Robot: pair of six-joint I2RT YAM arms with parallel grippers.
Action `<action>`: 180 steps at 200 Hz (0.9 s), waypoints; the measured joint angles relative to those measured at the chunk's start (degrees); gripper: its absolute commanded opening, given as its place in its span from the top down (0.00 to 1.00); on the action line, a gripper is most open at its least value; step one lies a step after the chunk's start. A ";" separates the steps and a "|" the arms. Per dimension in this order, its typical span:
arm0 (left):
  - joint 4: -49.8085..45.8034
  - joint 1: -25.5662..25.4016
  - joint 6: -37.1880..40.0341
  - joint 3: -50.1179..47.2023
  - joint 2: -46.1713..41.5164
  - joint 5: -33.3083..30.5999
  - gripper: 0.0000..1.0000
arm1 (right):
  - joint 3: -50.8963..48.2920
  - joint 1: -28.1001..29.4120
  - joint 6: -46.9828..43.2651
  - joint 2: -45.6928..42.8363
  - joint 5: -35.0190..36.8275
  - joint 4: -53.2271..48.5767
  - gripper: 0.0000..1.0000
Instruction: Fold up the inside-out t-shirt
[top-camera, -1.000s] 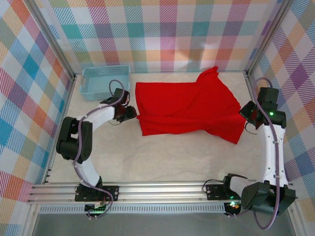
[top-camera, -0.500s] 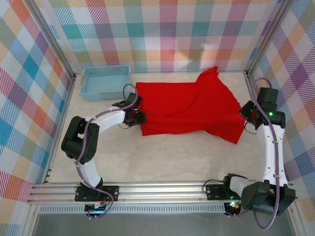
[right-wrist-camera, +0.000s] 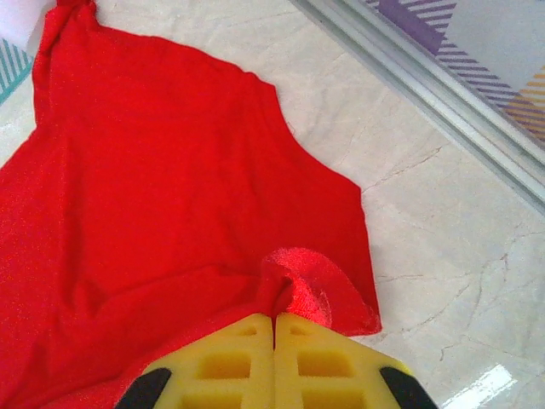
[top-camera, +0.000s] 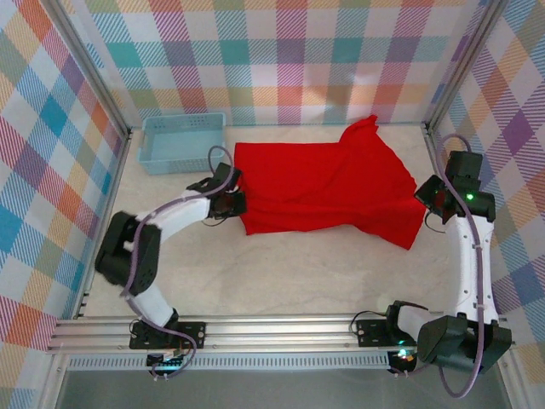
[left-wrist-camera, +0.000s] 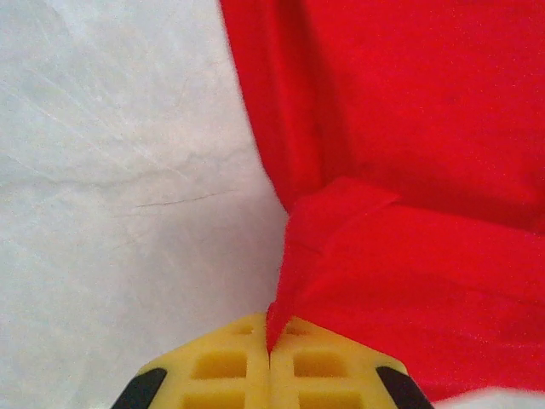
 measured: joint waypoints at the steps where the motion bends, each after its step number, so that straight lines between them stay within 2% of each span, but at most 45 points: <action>1: 0.28 0.00 0.15 -0.48 -0.92 0.26 0.99 | 0.15 0.00 0.00 0.00 0.02 -0.04 1.00; 33: 8.00 0.00 3.13 -10.27 -23.41 6.56 1.00 | 7.56 -0.02 0.00 -2.10 2.05 -2.93 1.00; 54: 12.59 0.00 4.48 -14.03 -32.54 10.62 1.00 | 10.99 -0.04 0.02 -5.84 3.56 -4.35 1.00; 76: 14.86 0.20 4.90 -16.83 -33.66 11.58 0.99 | 11.96 -0.04 0.00 -8.74 5.11 -5.53 1.00; 113: 13.05 3.56 3.19 -20.00 -25.18 10.51 1.00 | 11.43 -0.04 -0.02 -8.24 6.03 -7.02 1.00; 128: 12.11 4.79 2.43 -20.44 -24.48 10.93 1.00 | 11.39 -0.04 -0.02 -6.82 5.68 -7.32 1.00; 145: 11.96 5.03 1.99 -20.46 -26.53 11.87 1.00 | 11.39 -0.04 -0.02 -6.40 5.40 -7.74 1.00; 180: 12.26 4.76 1.18 -20.52 -36.96 13.90 1.00 | 11.39 -0.04 -0.07 -8.04 5.40 -8.35 1.00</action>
